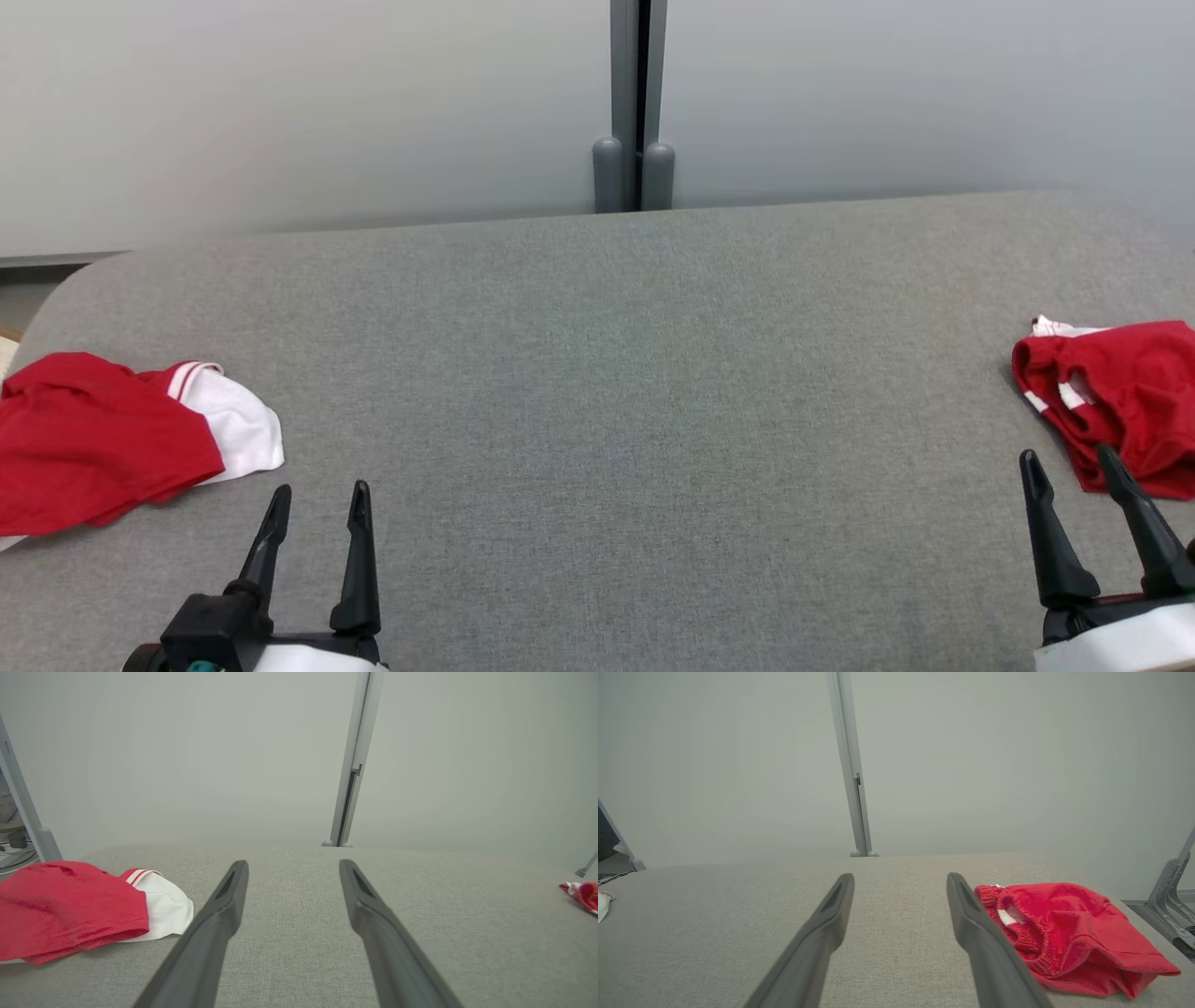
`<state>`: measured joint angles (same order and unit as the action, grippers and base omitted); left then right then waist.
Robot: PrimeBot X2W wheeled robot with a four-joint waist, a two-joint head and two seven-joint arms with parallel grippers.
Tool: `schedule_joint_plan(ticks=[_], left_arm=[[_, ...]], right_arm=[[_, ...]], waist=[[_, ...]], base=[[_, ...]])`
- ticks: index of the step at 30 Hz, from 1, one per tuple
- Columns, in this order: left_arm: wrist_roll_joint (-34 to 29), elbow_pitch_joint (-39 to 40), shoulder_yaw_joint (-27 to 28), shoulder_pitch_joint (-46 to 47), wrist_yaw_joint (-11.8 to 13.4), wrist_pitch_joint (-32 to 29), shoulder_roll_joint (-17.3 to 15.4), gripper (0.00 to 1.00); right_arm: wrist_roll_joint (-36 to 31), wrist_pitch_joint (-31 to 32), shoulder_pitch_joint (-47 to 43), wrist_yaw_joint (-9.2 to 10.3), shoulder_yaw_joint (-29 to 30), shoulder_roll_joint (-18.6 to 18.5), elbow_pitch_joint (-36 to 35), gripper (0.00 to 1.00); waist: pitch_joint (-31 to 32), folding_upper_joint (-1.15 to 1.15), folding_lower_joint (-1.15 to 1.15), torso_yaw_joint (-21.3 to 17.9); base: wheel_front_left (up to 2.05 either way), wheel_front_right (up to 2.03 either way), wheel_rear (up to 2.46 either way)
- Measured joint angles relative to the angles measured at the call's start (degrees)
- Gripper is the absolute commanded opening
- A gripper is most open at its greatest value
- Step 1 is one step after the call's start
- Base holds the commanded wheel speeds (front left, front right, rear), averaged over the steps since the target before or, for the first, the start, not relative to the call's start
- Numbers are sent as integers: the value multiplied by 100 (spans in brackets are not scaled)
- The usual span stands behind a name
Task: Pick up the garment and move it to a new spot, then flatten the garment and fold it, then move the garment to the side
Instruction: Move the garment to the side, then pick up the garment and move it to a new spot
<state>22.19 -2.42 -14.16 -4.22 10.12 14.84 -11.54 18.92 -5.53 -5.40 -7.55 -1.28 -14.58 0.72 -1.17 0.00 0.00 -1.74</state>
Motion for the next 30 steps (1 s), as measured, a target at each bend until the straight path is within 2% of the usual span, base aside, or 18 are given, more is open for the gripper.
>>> schedule_joint_plan(ticks=[10,30], left_arm=[[67,-1,-81,-280,-53,-119,-105,100],[53,-3,-194,-231,2,-194,-149,100]], right_arm=[[-91,208,-474,0,123,152,-339,100],[-133,196,-514,0,189,163,-400,100]], waist=[[360,0,0,135],[353,0,0,176]], base=[[0,0,0],[0,0,0]])
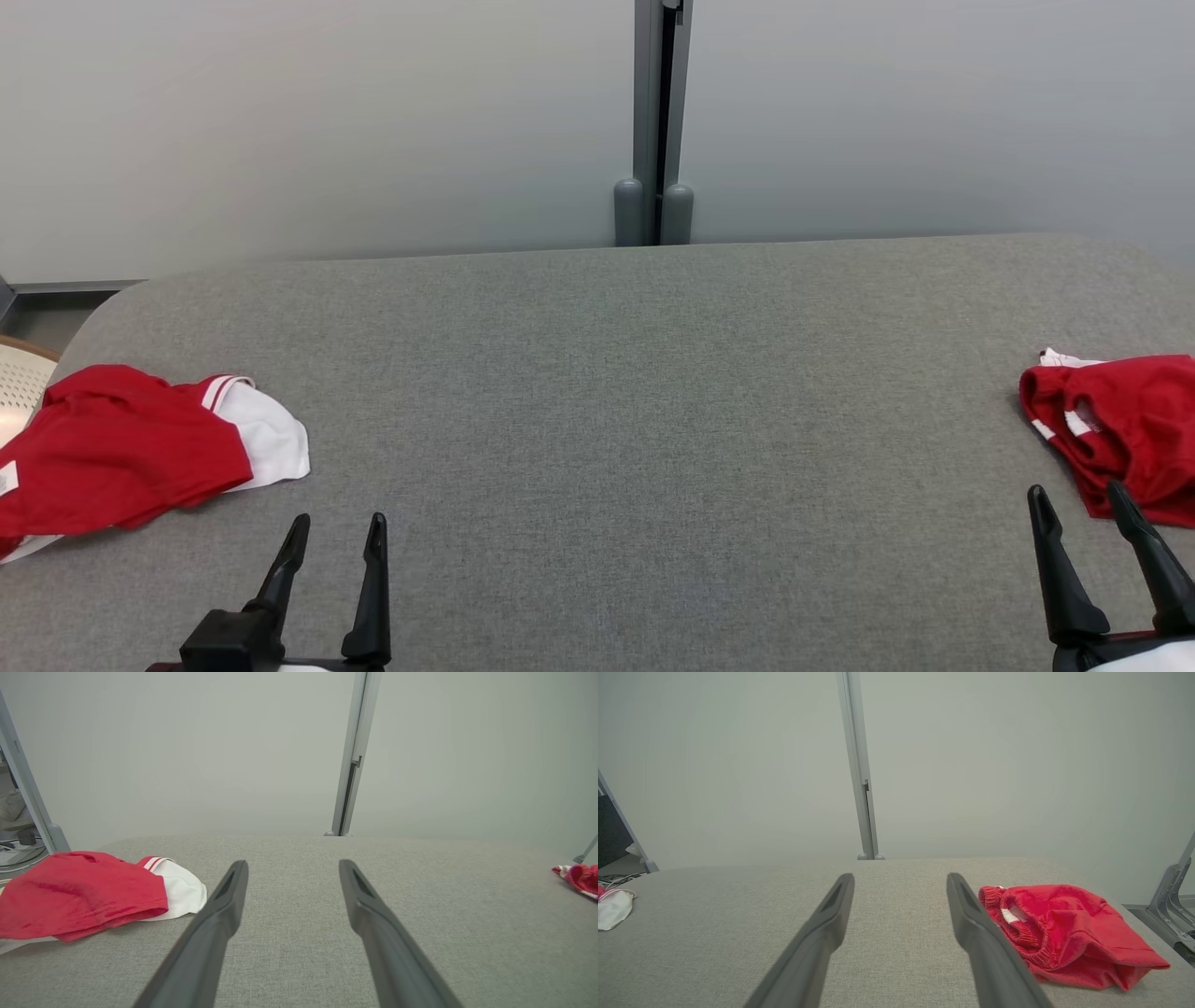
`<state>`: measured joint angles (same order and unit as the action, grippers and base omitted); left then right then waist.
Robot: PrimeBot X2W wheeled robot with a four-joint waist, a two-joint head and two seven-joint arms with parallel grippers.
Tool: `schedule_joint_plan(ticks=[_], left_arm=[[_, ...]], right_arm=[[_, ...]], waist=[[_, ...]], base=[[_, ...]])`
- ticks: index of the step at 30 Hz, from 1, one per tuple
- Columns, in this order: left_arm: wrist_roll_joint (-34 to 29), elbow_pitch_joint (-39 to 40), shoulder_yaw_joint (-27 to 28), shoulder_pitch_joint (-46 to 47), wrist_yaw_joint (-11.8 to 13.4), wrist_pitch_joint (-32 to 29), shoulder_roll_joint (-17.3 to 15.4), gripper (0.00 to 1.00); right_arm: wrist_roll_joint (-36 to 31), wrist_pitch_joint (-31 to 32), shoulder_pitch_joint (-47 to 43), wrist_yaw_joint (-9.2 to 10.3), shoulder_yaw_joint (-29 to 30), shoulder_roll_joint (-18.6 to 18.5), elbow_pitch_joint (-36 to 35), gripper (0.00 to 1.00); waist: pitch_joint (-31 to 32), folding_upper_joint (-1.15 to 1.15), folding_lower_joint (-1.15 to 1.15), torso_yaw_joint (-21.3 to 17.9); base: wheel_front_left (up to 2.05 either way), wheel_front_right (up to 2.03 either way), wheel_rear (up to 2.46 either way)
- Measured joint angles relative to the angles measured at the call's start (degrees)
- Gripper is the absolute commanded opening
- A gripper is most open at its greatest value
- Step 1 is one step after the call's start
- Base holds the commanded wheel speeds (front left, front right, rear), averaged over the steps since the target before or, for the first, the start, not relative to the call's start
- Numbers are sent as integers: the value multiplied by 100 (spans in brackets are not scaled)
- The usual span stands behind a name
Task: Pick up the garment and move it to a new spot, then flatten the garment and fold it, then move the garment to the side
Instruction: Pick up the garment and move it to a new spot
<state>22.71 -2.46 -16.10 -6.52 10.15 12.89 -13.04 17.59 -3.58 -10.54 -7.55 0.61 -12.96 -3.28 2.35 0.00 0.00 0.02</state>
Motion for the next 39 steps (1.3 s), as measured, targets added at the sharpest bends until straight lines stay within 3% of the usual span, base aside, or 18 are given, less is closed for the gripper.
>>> schedule_joint_plan(ticks=[11,29,39], left_arm=[[-92,-26,-131,297,0,-27,7,100],[2,144,75,232,152,-33,-149,100],[8,212,71,228,202,-24,-185,100]], right_arm=[[-43,-78,-13,2,134,16,-45,100],[-58,166,-37,5,-146,43,-455,100],[-58,190,-43,5,-146,67,-444,100]], waist=[[-58,0,0,436],[118,0,0,2351],[165,0,0,2544]], base=[[0,0,0],[0,0,0],[0,0,0]])
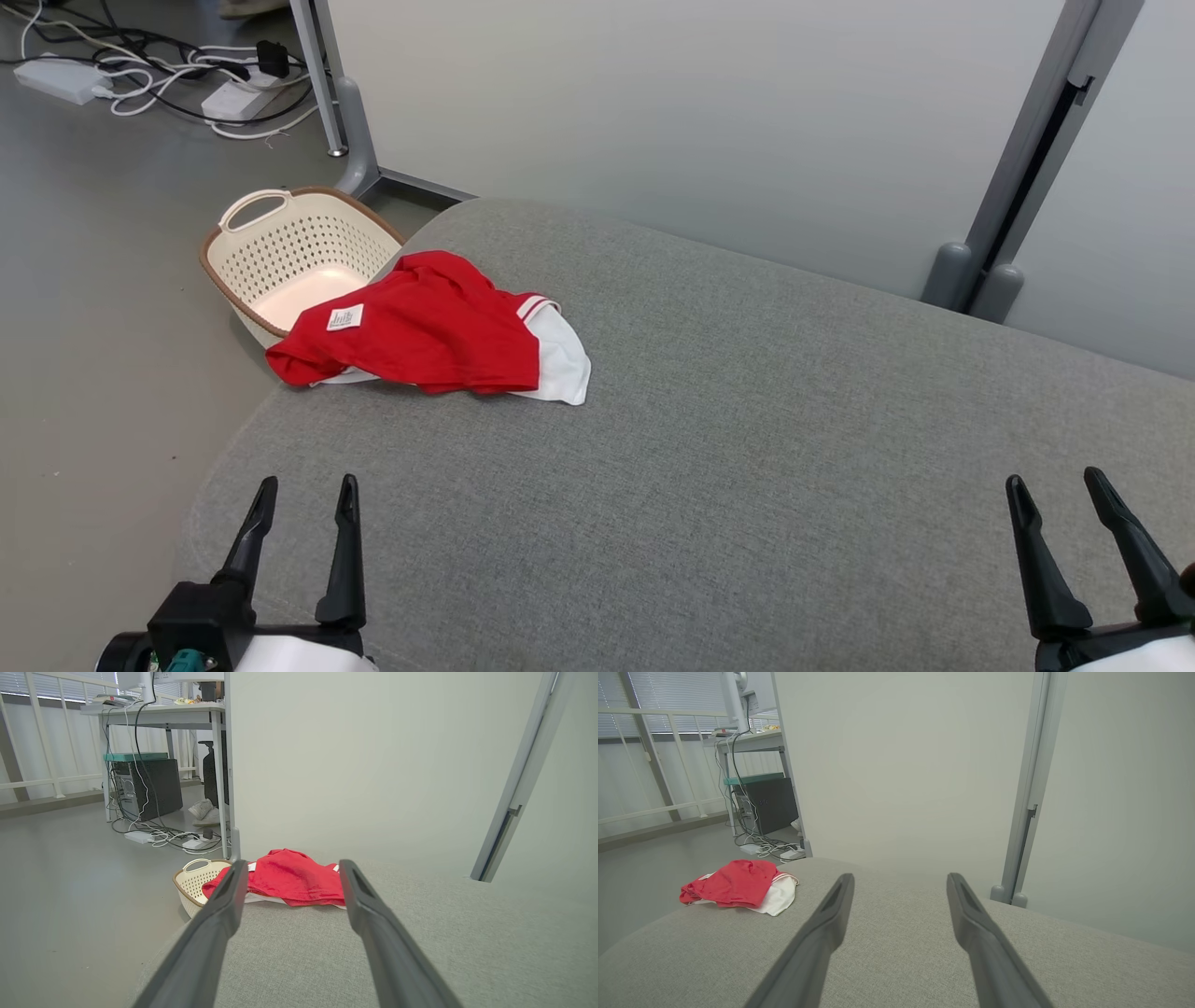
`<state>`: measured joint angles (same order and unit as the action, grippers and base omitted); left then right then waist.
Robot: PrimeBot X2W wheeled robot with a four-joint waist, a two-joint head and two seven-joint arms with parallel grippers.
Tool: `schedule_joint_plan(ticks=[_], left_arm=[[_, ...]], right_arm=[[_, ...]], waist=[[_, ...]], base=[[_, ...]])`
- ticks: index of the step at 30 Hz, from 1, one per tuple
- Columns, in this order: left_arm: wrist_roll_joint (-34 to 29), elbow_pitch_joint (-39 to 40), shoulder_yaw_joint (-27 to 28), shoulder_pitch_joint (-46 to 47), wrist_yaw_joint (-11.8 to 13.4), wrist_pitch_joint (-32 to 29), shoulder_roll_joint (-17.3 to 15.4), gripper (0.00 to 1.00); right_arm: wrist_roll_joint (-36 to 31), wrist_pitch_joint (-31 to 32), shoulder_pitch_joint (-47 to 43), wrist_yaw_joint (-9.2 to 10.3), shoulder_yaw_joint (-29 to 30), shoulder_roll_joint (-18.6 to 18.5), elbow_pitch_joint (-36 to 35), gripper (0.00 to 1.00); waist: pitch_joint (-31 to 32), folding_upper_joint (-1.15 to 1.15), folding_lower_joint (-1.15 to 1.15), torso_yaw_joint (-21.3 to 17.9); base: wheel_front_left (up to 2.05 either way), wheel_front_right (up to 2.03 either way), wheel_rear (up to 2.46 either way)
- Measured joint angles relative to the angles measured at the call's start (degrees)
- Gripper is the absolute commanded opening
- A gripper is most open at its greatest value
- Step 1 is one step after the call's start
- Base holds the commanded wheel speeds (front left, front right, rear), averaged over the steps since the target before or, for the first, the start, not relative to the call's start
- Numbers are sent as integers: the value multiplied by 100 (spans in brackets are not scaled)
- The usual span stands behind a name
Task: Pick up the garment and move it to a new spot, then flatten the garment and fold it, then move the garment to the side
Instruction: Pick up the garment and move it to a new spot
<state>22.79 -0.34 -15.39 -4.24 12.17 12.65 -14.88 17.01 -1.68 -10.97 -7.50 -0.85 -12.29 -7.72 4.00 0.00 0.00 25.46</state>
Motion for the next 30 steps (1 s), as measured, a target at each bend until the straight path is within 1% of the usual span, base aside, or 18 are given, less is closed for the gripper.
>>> schedule_joint_plan(ticks=[6,8,13,15,19,23,27,30], left_arm=[[-15,14,-7,29,27,36,-13,100],[-19,11,-1,104,80,51,23,100],[-108,-54,-47,748,108,120,302,100],[-107,-243,-58,1189,64,152,424,100],[59,-1147,-5,2184,-176,174,620,100],[303,-2447,55,3138,-547,175,759,100],[591,-3757,240,3956,-907,158,755,100],[683,-4582,300,4447,-1062,145,715,100]], right_arm=[[0,21,5,0,1,0,-4,100],[7,65,36,0,-36,-22,-40,100],[20,255,355,0,-70,-313,-398,100],[41,325,482,-2,-2,-422,-533,100],[78,441,659,-1,126,-620,-802,100],[154,471,779,0,259,-750,-954,100],[209,431,948,0,324,-795,-989,100],[249,364,1009,0,377,-827,-991,100]], waist=[[-49,0,0,-19],[-106,0,0,-57],[-541,0,0,-284],[-771,0,0,-390],[-1296,0,0,-619],[-1848,0,0,-864],[-2364,0,0,-1108],[-2698,0,0,-1287]], base=[[0,0,0],[0,0,0],[0,0,0],[0,0,0],[0,0,0],[0,0,0],[0,0,0],[0,0,0]])
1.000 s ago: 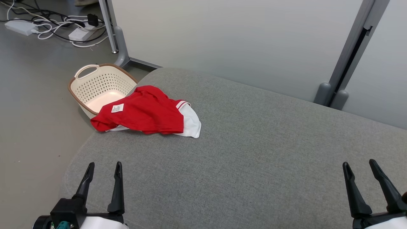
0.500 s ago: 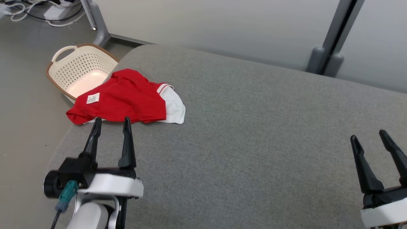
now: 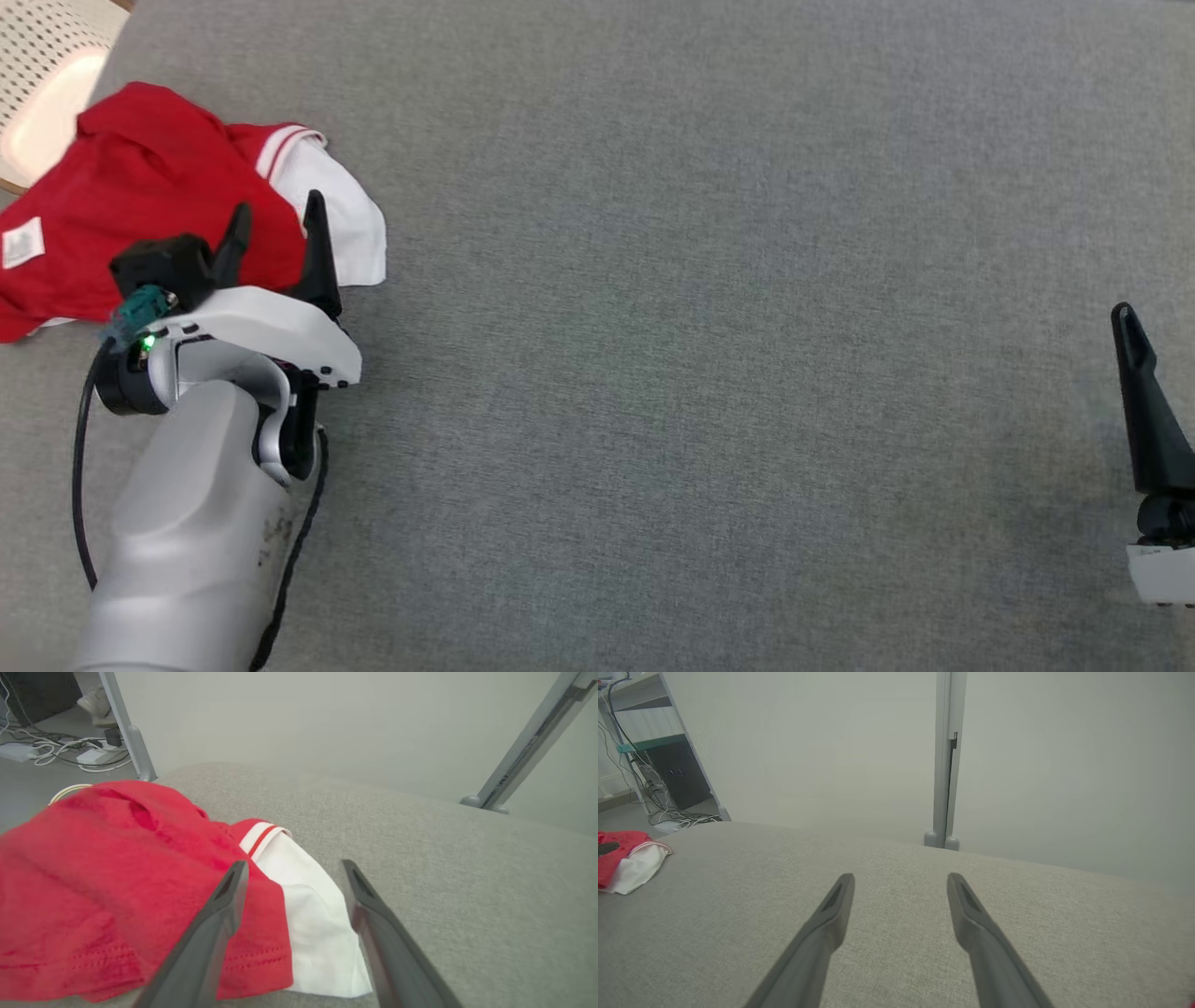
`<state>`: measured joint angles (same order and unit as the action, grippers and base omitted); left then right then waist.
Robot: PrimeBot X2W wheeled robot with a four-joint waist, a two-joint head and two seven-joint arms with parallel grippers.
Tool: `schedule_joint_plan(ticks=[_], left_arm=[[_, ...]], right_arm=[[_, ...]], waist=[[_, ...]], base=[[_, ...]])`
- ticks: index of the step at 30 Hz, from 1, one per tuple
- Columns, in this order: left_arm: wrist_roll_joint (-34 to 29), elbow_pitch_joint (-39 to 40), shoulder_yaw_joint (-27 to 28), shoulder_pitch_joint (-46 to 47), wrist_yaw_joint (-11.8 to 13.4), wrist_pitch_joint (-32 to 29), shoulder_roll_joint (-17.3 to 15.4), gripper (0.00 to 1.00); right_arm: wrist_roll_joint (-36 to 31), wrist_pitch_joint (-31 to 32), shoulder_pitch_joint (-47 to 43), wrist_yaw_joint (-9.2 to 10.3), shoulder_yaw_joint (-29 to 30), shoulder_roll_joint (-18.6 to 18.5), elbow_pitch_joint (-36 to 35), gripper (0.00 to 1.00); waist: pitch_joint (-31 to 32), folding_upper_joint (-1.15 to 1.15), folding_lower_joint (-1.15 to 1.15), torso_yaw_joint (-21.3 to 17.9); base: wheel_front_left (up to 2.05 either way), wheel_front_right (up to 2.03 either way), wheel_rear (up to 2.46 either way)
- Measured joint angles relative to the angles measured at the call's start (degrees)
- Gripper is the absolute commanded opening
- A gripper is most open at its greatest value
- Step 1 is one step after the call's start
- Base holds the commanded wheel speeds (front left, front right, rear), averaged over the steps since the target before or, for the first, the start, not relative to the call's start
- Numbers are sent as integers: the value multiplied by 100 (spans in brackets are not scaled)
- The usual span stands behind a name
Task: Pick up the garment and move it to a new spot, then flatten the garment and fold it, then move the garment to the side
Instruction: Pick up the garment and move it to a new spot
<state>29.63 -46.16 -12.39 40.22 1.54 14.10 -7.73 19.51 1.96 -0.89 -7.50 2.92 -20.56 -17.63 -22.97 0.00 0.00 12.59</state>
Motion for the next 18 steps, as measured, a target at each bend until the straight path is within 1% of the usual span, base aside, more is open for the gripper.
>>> schedule_joint_plan(ticks=[1,3,5,6,8,9,10,11,15,18], left_arm=[[21,-263,7,154,-14,-53,-19,100],[67,-790,12,435,-120,-207,-71,100],[60,-1204,-7,685,-156,-282,-118,100],[60,-1204,-7,685,-156,-282,-118,100],[66,-1543,-13,890,-155,-355,-130,100],[81,-1671,4,1000,-179,-366,-155,91],[97,-1781,1,1099,-225,-366,-188,30],[81,-1876,-16,1166,-250,-338,-225,0],[-78,-2105,-122,1218,-222,-52,-313,0],[-164,-2005,-144,1168,-214,65,-388,0]], right_arm=[[5,-16,13,0,16,-15,8,100],[23,-48,66,0,22,-42,14,100],[52,-78,130,0,24,-67,26,100],[52,-78,130,0,24,-67,26,100],[58,-96,172,0,4,-71,57,100],[63,-100,202,0,-5,-75,71,100],[64,-122,216,0,-12,-83,85,100],[64,-141,219,0,-13,-82,113,100],[64,-198,237,0,-32,-48,227,100],[81,-250,238,0,-112,13,368,100]], waist=[[-98,0,0,-51],[-278,0,0,-143],[-426,0,0,-221],[-426,0,0,-221],[-528,0,0,-296],[-561,0,0,-330],[-585,0,0,-361],[-600,0,0,-385],[-503,0,0,-405],[-329,0,0,-398]], base=[[0,0,0],[0,0,0],[0,0,0],[0,0,0],[0,0,0],[0,0,0],[0,0,0],[0,0,0],[0,0,0],[0,0,0]])
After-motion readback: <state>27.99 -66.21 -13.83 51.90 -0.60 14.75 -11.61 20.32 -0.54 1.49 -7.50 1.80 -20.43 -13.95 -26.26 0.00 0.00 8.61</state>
